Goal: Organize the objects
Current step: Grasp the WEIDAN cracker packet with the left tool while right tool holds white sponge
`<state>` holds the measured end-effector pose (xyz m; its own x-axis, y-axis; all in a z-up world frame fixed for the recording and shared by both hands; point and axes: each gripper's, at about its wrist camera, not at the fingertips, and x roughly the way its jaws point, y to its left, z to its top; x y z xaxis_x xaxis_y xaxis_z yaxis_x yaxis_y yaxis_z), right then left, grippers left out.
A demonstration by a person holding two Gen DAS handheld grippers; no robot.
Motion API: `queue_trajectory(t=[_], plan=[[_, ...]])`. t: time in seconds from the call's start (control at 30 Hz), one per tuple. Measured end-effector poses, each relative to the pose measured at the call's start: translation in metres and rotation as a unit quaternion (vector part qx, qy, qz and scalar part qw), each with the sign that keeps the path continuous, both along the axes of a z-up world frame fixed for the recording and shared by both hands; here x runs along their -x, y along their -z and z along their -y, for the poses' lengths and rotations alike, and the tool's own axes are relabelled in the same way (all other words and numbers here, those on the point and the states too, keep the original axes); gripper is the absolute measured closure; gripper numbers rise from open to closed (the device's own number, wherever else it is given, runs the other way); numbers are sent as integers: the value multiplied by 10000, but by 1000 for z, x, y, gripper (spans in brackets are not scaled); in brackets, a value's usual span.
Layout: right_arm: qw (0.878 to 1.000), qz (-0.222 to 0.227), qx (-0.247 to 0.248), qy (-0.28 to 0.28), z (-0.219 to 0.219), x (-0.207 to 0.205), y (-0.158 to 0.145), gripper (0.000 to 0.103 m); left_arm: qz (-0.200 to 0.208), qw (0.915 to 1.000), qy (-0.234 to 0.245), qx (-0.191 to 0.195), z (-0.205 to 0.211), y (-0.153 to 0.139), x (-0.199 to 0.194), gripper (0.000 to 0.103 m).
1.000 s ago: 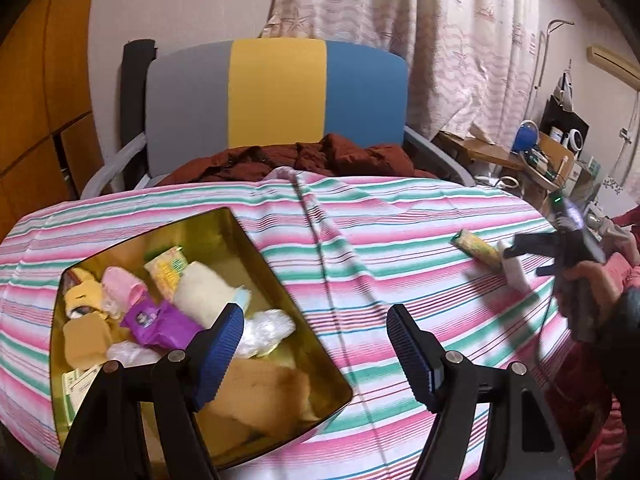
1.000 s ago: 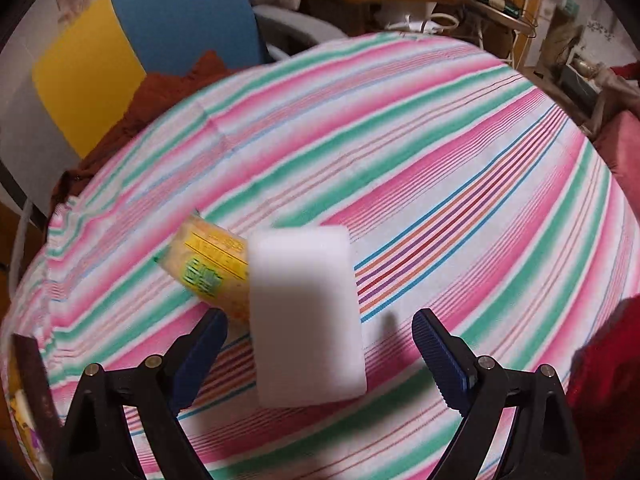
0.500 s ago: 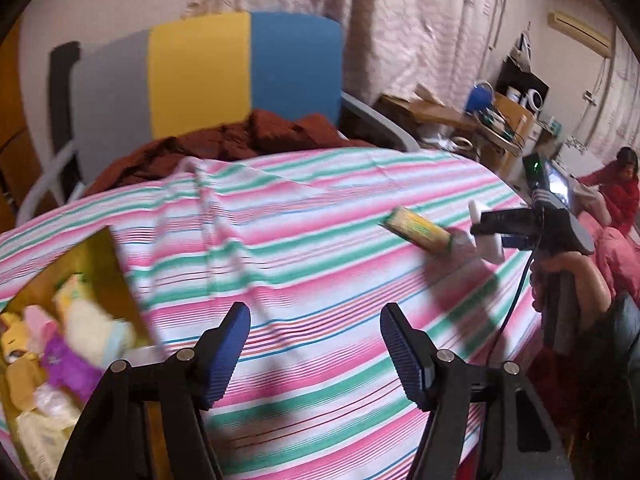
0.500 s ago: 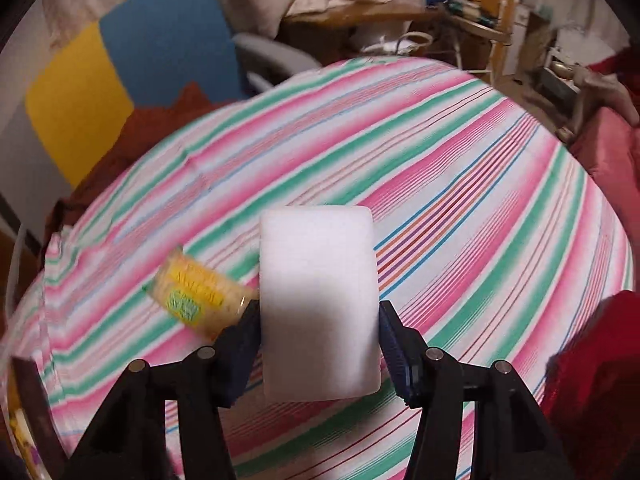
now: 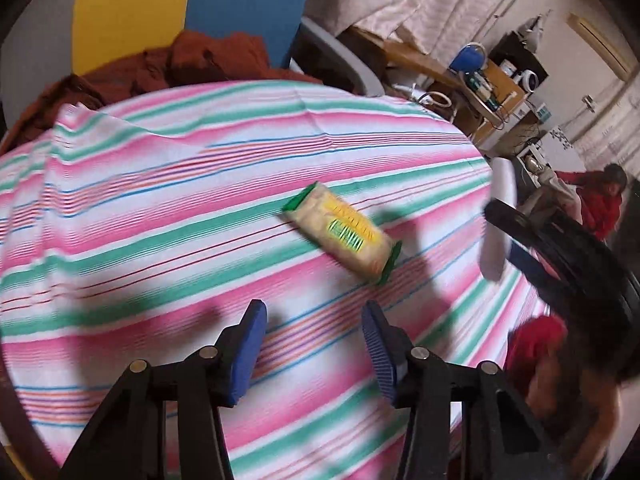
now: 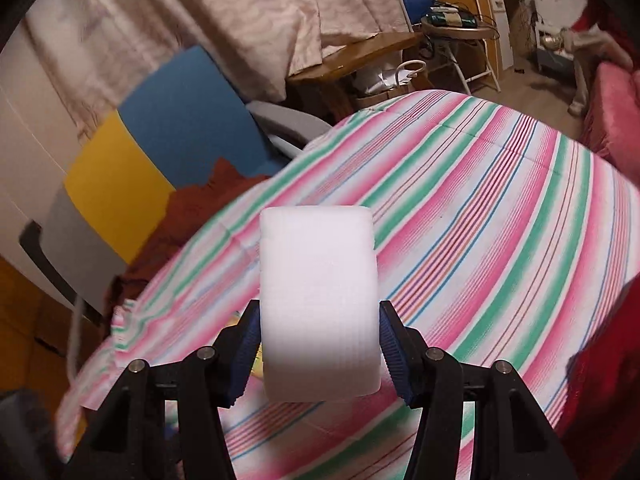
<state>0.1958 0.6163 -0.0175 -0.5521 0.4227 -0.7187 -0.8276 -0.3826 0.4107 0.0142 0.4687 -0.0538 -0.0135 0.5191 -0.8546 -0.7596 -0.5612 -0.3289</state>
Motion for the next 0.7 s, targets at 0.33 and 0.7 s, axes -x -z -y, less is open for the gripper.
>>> queue_trajectory(t=[0.33,0.7], plan=[[9974,-649,274,-165,-1,-7,2,44,670,9934,-891,253,-73,28,24,35],[9937,-1002,502,-62,-8,-21,6,44,-21,9911,-612,1178,-128,50,14,29]])
